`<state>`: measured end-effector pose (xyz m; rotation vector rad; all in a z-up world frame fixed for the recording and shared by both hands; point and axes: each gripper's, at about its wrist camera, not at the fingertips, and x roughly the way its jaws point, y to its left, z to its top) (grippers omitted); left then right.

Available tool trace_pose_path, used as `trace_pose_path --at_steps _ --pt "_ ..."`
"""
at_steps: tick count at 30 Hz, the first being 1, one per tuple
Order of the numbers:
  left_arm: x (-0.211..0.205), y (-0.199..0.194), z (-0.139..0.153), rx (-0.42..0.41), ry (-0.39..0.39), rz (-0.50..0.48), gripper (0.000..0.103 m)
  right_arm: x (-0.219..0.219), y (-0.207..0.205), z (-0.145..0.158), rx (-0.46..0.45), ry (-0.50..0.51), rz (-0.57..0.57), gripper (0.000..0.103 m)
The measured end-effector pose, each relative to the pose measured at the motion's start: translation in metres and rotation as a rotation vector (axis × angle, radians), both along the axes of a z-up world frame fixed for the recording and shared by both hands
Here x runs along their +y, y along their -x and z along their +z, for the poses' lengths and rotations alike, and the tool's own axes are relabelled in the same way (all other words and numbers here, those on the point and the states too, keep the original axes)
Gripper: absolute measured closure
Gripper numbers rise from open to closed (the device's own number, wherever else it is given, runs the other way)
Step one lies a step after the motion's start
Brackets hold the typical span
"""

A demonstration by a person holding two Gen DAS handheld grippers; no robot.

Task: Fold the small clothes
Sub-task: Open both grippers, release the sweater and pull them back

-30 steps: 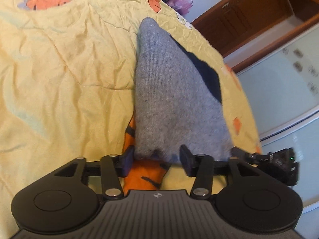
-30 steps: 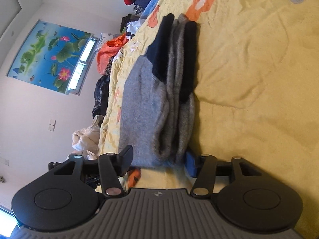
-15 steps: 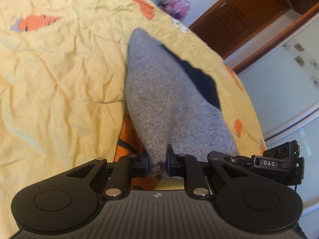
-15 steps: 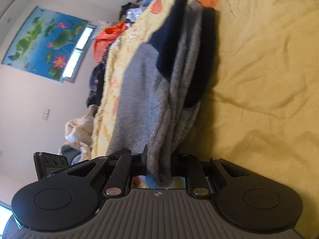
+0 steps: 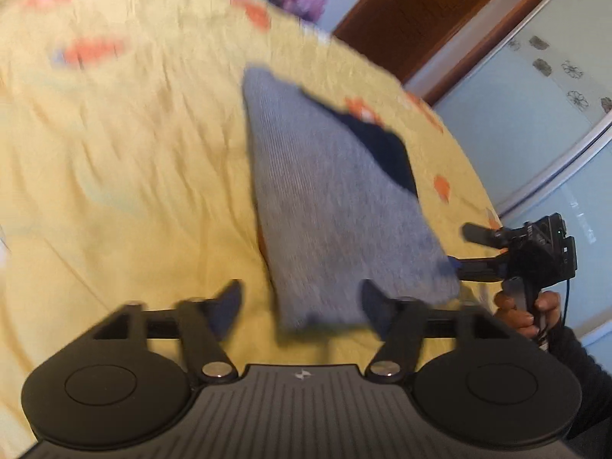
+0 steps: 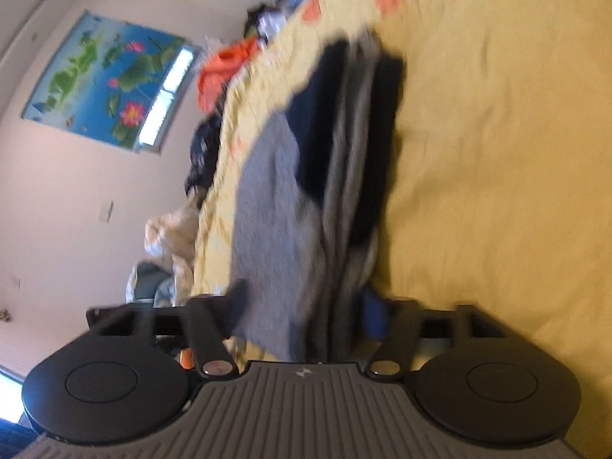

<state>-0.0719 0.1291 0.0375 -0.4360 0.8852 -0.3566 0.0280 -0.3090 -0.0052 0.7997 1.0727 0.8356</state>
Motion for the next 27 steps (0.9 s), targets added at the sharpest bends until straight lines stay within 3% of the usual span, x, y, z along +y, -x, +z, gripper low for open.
trace_pose_path --at_steps 2,5,7,8,12,13,14,19,21,22,24,27 --pt "0.006 -0.005 0.020 -0.103 -0.069 0.057 0.022 -0.013 -0.014 0.010 -0.051 0.004 -0.073 0.016" --pt "-0.013 -0.034 0.036 -0.205 -0.222 0.107 0.022 -0.015 -0.050 0.019 -0.082 0.070 -0.184 0.024" --pt "-0.041 -0.053 0.036 -0.250 -0.329 0.100 0.022 -0.001 -0.073 0.025 -0.113 0.132 -0.219 0.047" --pt "-0.056 -0.063 0.035 -0.265 -0.360 0.080 0.022 0.010 -0.084 0.028 -0.133 0.162 -0.209 0.054" --pt "-0.108 -0.087 0.017 -0.329 -0.423 -0.046 0.022 0.058 -0.113 0.030 -0.209 0.345 -0.144 0.062" --pt "-0.117 -0.096 0.007 -0.317 -0.449 -0.059 0.022 0.066 -0.117 0.027 -0.219 0.376 -0.134 0.080" --pt "-0.122 -0.105 -0.001 -0.279 -0.468 -0.055 0.022 0.071 -0.121 0.024 -0.231 0.390 -0.113 0.089" --pt "-0.130 -0.115 -0.022 -0.258 -0.463 -0.048 0.018 0.077 -0.129 0.044 -0.351 0.405 -0.099 0.090" --pt "-0.144 -0.107 -0.036 -0.322 -0.551 -0.053 0.014 0.076 -0.141 0.021 -0.295 0.503 -0.089 0.093" --pt "-0.151 -0.103 -0.038 -0.350 -0.593 -0.056 0.014 0.073 -0.143 0.011 -0.297 0.471 -0.100 0.093" --pt "-0.150 -0.104 -0.033 -0.329 -0.577 -0.048 0.014 0.069 -0.142 0.010 -0.274 0.443 -0.120 0.091" --pt "-0.134 -0.100 -0.016 -0.300 -0.522 -0.045 0.013 0.065 -0.131 0.020 -0.263 0.449 -0.144 0.077"
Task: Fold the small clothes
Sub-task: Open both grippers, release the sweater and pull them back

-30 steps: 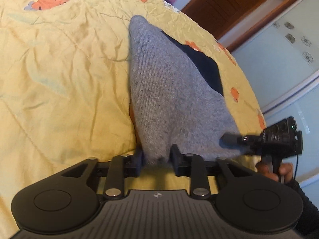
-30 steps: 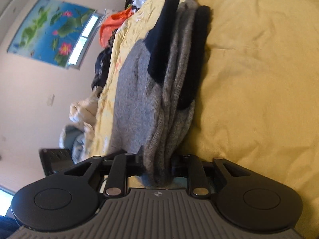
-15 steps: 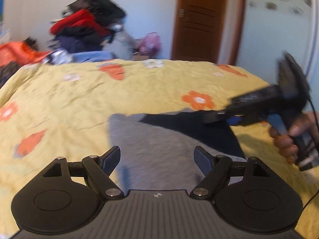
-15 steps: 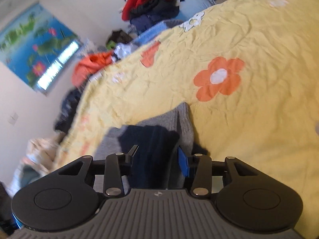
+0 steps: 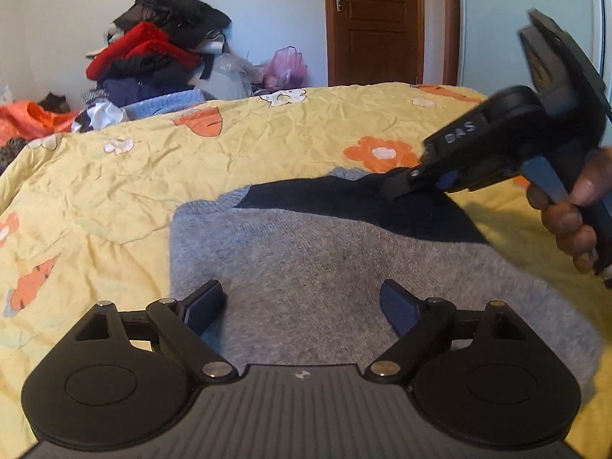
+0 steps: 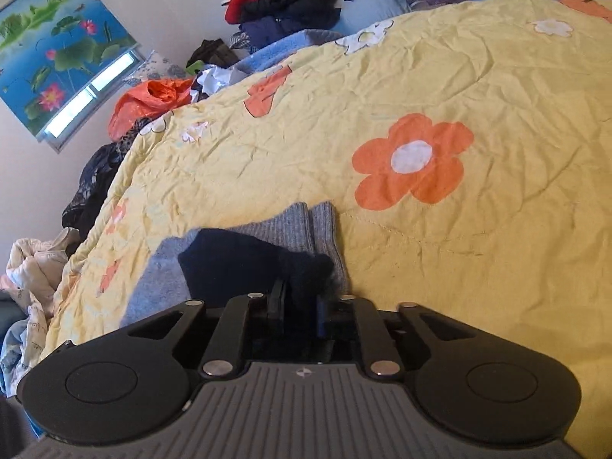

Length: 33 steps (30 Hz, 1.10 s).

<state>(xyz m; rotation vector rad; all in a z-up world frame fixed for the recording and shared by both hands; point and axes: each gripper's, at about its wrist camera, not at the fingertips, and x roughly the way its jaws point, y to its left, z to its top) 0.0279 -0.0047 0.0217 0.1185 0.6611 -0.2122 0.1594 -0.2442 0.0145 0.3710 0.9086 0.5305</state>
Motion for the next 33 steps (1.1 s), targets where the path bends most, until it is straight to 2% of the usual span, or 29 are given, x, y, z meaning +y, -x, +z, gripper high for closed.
trace_pose_path --at_steps 2,3,4,5,6,7,8,10,11,12,13,15,18,20,22,23,26,27,28,30,33 --pt "0.008 0.011 0.014 -0.014 0.039 0.002 0.013 -0.005 0.017 0.018 -0.044 0.000 -0.049 0.072" --pt "0.010 0.016 0.019 -0.025 0.054 -0.005 0.012 -0.007 0.029 0.029 -0.078 -0.019 -0.072 0.065" --pt "0.008 0.018 0.020 -0.029 0.055 -0.020 0.012 -0.007 0.040 0.038 -0.103 -0.069 -0.081 0.050" --pt "0.003 0.017 0.018 -0.023 0.039 -0.039 0.012 -0.003 0.050 0.042 -0.118 -0.123 -0.066 0.042" --pt "-0.003 0.013 0.012 -0.006 0.007 -0.048 0.012 0.005 0.057 0.042 -0.124 -0.155 -0.044 0.028" --pt "-0.009 0.007 0.001 0.023 -0.033 -0.043 0.012 0.016 0.061 0.041 -0.116 -0.159 -0.026 0.021" --pt "-0.014 0.003 -0.009 0.031 -0.068 -0.040 0.009 0.030 0.062 0.035 -0.102 -0.147 0.000 0.023" --pt "-0.016 0.006 -0.022 -0.048 -0.100 -0.068 0.005 0.049 0.059 0.016 -0.091 -0.097 0.018 0.025" --pt "-0.013 0.006 -0.024 -0.053 -0.076 -0.067 0.004 0.052 0.061 0.009 -0.164 -0.071 0.022 0.026" --pt "-0.011 0.004 -0.024 -0.049 -0.059 -0.065 0.004 0.054 0.062 0.004 -0.215 -0.020 0.023 0.035" --pt "-0.010 0.002 -0.025 -0.053 -0.058 -0.066 0.002 0.053 0.061 0.000 -0.246 0.005 0.016 0.037" --pt "-0.011 -0.003 -0.026 -0.063 -0.065 -0.073 0.000 0.050 0.056 -0.003 -0.254 -0.004 0.014 0.036" --pt "-0.011 -0.006 -0.023 -0.063 -0.076 -0.072 0.000 0.064 0.057 0.004 -0.277 0.094 0.036 0.036" --pt "-0.011 0.004 -0.017 -0.048 -0.096 -0.068 0.001 0.066 0.070 0.014 -0.276 0.119 0.009 0.032" --pt "-0.009 0.021 -0.010 -0.039 -0.085 -0.077 0.001 0.061 0.091 0.024 -0.284 0.071 -0.014 0.015" --pt "-0.009 0.029 -0.009 -0.042 -0.080 -0.087 0.001 0.058 0.101 0.025 -0.295 0.046 -0.015 0.013" --pt "-0.014 0.036 -0.025 -0.070 -0.145 -0.081 0.000 0.057 0.117 0.009 -0.297 0.064 -0.015 0.013" --pt "-0.012 0.035 -0.029 -0.094 -0.133 -0.077 0.000 0.057 0.120 0.002 -0.327 0.071 -0.016 0.012" --pt "-0.009 0.031 -0.028 -0.080 -0.114 -0.070 0.000 0.059 0.121 -0.002 -0.349 0.076 -0.017 0.010" --pt "-0.008 0.025 -0.025 -0.066 -0.100 -0.038 0.000 0.065 0.117 0.001 -0.340 0.105 -0.009 0.004" --pt "-0.012 0.035 -0.020 -0.067 -0.141 0.003 0.000 0.073 0.119 0.007 -0.336 0.179 0.024 0.004"
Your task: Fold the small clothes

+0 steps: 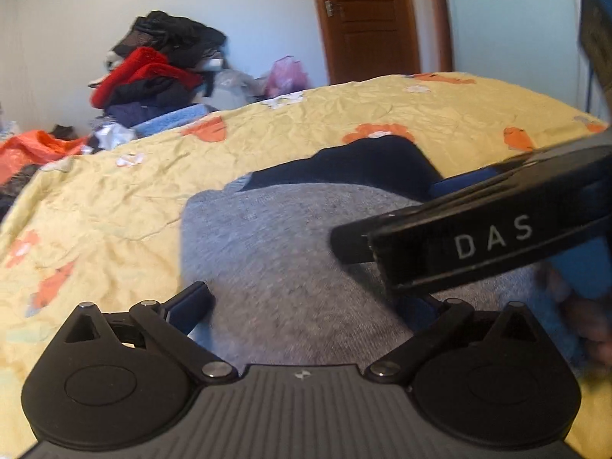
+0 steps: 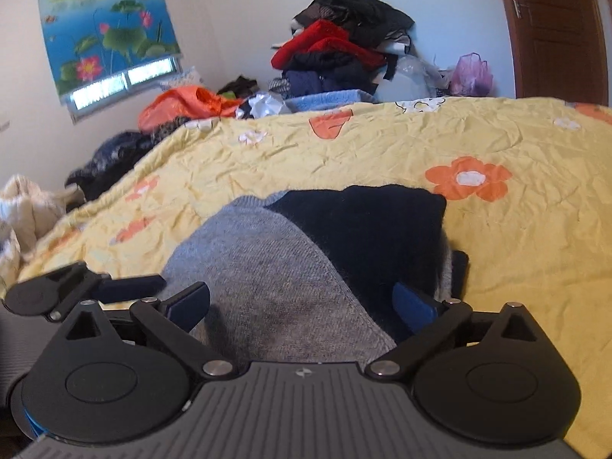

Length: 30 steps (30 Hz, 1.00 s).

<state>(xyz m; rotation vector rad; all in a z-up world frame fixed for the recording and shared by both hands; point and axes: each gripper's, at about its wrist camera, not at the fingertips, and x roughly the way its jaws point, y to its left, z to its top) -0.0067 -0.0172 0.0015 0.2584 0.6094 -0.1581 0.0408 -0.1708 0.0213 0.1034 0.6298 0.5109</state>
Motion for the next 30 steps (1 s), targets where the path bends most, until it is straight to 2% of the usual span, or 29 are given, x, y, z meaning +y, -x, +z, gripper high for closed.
trace_pose_path --at_steps 2,7,11,13,16,19,24,30 --pt "0.002 0.015 0.005 0.007 0.019 0.052 0.000 0.000 0.014 0.008 0.002 0.033 -0.018 0.003" --pt "0.022 0.063 -0.001 0.074 0.193 0.227 0.000 -0.026 0.073 0.008 -0.014 0.030 -0.134 0.001" --pt "0.034 0.095 -0.006 0.075 0.274 0.282 0.000 -0.047 0.101 -0.013 0.066 0.097 -0.240 0.001" --pt "0.036 0.100 -0.006 0.081 0.277 0.280 0.000 -0.051 0.116 -0.013 0.038 0.097 -0.245 0.001" --pt "0.037 0.110 -0.006 0.065 0.272 0.267 0.000 -0.046 0.129 -0.012 0.052 0.126 -0.247 0.001" --pt "0.035 0.127 -0.009 0.038 0.289 0.211 0.000 -0.042 0.144 -0.014 0.049 0.103 -0.214 0.000" --pt "0.022 0.116 -0.014 0.079 0.175 0.214 0.000 -0.031 0.152 -0.014 0.053 0.154 -0.201 0.000" --pt "0.024 0.116 -0.016 0.076 0.182 0.224 0.000 -0.029 0.150 -0.017 0.037 0.172 -0.209 0.000"
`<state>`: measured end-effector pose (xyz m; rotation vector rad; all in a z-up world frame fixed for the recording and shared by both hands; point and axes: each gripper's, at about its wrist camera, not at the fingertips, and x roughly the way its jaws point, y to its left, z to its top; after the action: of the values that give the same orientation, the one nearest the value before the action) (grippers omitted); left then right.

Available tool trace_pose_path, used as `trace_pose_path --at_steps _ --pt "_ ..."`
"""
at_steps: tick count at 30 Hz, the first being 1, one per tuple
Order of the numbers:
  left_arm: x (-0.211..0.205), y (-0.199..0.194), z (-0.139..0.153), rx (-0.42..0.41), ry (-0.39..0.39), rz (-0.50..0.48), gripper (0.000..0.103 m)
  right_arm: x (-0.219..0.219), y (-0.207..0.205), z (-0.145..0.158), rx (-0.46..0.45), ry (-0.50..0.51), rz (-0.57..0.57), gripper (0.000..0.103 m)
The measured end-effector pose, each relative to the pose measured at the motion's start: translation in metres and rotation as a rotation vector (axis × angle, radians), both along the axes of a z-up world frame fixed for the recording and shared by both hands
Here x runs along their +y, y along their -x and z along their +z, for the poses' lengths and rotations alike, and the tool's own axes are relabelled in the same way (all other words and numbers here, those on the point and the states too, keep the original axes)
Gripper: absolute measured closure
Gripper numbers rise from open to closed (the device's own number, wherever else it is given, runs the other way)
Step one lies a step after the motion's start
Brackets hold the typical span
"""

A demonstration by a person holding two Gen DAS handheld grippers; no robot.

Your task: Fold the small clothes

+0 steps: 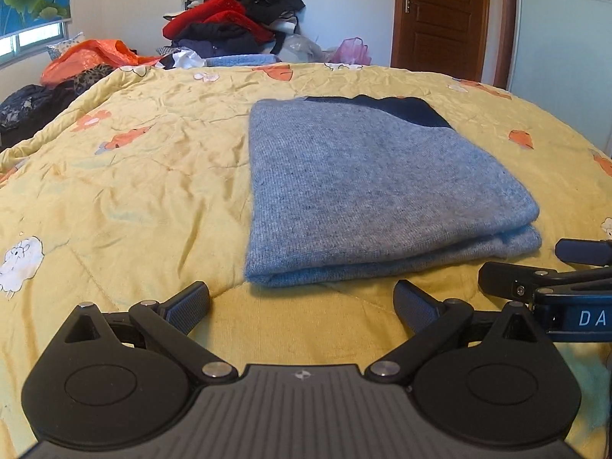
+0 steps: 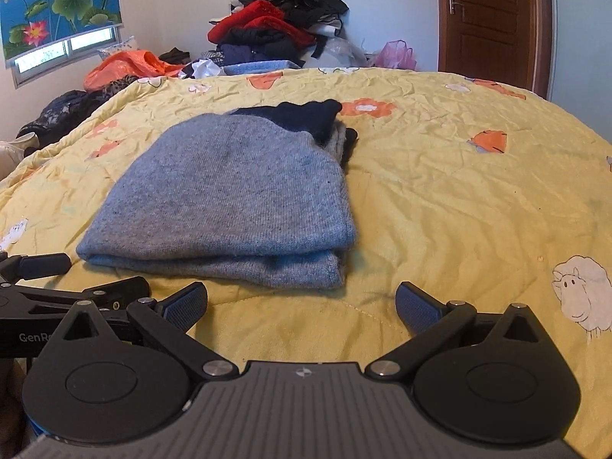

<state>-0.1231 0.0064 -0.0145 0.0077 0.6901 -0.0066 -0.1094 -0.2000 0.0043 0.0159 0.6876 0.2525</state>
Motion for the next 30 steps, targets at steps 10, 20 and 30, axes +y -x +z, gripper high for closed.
trace_pose_path --at_steps 10,20,30 --pt "0.0017 -0.0007 0.0002 0.000 0.001 -0.001 0.000 -0.0001 0.0010 -0.0007 -0.008 -0.004 -0.015 0.000" --pt "0.0016 -0.0007 0.0002 0.000 0.002 -0.001 0.000 0.0002 0.0019 -0.0005 -0.009 -0.003 -0.011 0.000" --pt "0.0016 -0.0006 0.0000 0.000 0.002 0.000 0.000 -0.0006 0.0029 -0.0005 -0.012 -0.005 -0.011 0.000"
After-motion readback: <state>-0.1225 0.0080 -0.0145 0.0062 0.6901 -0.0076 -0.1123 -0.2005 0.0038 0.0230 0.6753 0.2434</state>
